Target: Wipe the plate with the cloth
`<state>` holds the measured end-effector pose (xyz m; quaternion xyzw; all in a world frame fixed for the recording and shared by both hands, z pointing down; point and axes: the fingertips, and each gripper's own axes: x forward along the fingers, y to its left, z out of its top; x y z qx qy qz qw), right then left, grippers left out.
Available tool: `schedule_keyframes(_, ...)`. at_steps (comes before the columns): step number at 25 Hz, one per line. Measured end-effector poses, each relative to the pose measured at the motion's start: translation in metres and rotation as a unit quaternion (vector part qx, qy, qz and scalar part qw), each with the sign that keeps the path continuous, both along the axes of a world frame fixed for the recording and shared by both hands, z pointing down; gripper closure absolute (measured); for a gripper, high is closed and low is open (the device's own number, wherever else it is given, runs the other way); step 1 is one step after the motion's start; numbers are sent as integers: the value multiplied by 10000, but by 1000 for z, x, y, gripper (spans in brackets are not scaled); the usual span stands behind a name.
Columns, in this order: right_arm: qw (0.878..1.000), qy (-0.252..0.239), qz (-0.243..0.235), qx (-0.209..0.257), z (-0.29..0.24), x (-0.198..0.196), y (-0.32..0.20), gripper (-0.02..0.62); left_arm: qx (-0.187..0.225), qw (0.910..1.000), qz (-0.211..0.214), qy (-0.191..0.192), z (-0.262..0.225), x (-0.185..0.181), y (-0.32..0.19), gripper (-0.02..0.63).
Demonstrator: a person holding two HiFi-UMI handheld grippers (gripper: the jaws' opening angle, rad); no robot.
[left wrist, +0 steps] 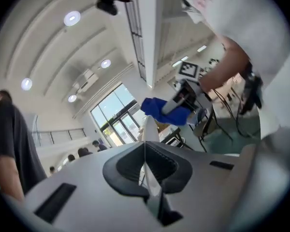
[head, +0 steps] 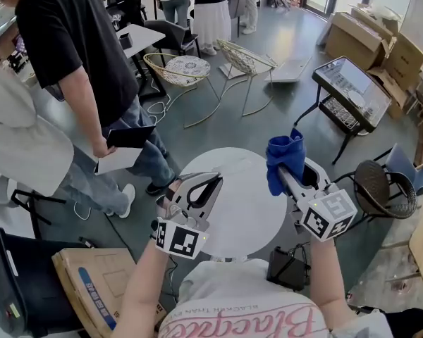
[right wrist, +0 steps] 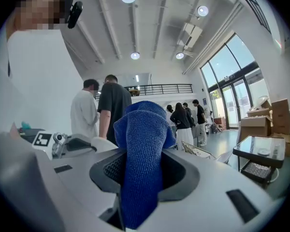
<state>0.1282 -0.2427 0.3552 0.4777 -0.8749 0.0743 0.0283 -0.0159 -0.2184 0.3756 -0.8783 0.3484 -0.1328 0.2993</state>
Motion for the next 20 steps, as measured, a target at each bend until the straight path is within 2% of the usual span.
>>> schedule_keyframes(2,9990,58,-419,146,-20,-4,4,443,631,9962,106,-598,5,5,3,592)
schedule_keyframes(5,9909,432,-1231,327,-41,-25,14,443,1389,9819,264,-1264,12,10,9,592)
schedule_keyframes(8,9814,853,-1701,253,-47,-51,14,443,2007,9636,357,-1730,13,12,13,592)
schedule_keyframes(12,9750,1104,-1924,-120,-44,-79,2,443,2757,9323,517,-2283,11,19,20,592)
schedule_keyframes(14,9703,1218,-2079,-215,-43,-97,-4,443,3051,9158,666,-2525,12,23,25,592)
schedule_keyframes(16,9637,1381,-2264,-316,-39,-115,-9,443,3259,9029,798,-2687,12,27,30,592)
schedule_keyframes(20,9466,1850,-2593,-506,-17,-140,-12,443,3528,8851,883,-2905,16,31,36,592)
